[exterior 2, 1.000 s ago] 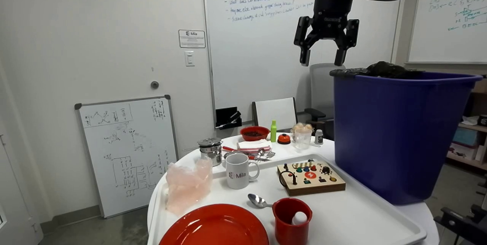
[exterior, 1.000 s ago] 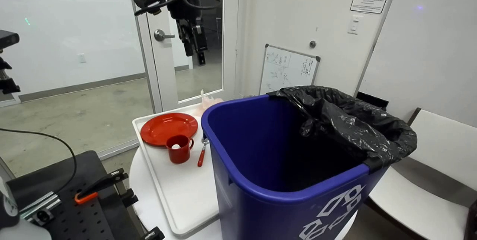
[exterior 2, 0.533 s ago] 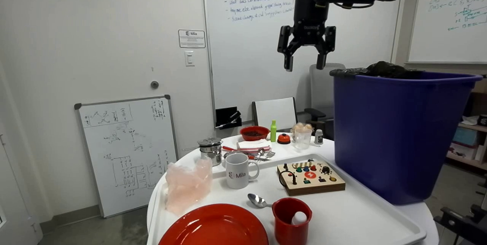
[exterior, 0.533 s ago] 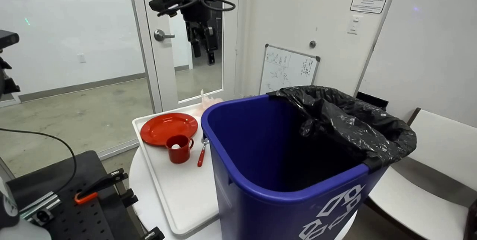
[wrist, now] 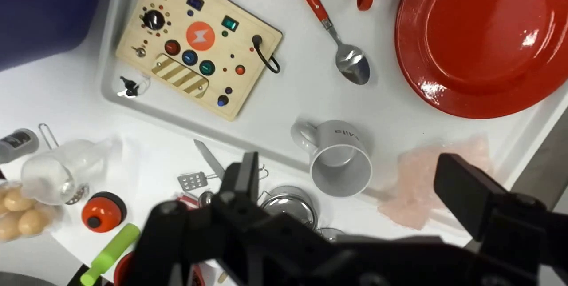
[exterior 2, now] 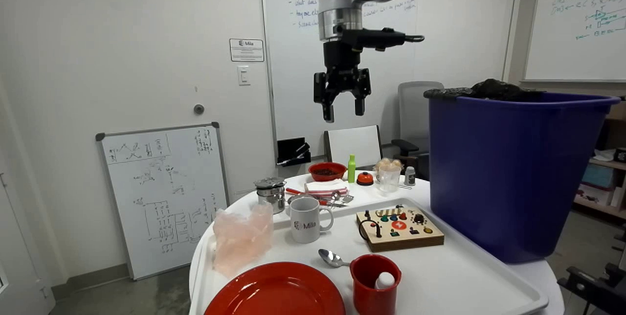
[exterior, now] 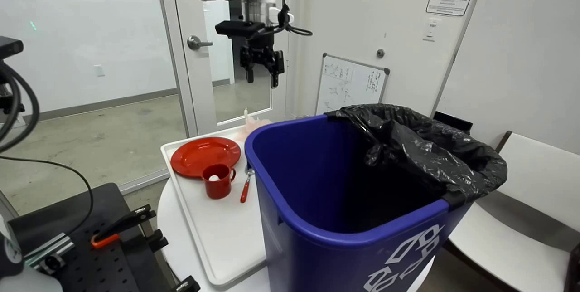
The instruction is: Move the white mug closer to the spoon
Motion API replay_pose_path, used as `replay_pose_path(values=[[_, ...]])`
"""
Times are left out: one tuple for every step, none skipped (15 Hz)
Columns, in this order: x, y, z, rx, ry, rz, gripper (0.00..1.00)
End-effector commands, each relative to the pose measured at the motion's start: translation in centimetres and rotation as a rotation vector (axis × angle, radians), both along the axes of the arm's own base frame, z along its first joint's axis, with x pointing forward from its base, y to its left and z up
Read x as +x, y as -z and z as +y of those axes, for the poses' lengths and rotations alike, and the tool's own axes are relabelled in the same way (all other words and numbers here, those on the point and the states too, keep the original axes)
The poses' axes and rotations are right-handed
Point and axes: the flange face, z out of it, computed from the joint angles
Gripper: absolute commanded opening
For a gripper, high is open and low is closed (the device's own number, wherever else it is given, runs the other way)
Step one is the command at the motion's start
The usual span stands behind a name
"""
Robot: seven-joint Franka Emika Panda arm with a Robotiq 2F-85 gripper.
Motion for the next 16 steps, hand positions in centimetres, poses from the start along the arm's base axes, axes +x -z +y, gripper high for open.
replay_pose_path(values=[[5.3, 3.5, 0.9, 0.022, -0.011, 0.053, 1.0], [6.2, 4.2, 0.8, 0.019, 0.013, 0.067, 1.0], [3.6, 3.0, 0.3, 0.012, 0.005, 0.035, 1.0], [4.5, 3.9, 0.3, 0.012, 0.012, 0.046, 1.0], [5.1, 4.6, 0.3, 0.012, 0.016, 0.051, 1.0], [5.5, 4.9, 0.4, 0.013, 0.017, 0.055, 1.0], [5.7, 4.9, 0.5, 0.013, 0.018, 0.056, 1.0], [5.8, 4.8, 0.5, 0.013, 0.018, 0.056, 1.0], [5.8, 4.7, 0.6, 0.013, 0.017, 0.055, 1.0], [5.9, 4.6, 0.6, 0.013, 0.017, 0.055, 1.0], [6.4, 5.3, 0.9, 0.017, 0.016, 0.066, 1.0], [6.7, 6.0, 1.1, 0.023, 0.011, 0.073, 1.0], [7.2, 6.9, 1.4, 0.031, 0.011, 0.081, 1.0], [7.6, 7.9, 1.8, 0.034, 0.009, 0.091, 1.0], [8.1, 9.0, 2.1, 0.044, 0.003, 0.088, 1.0], [8.6, 10.2, 2.4, 0.043, 0.001, 0.079, 1.0]])
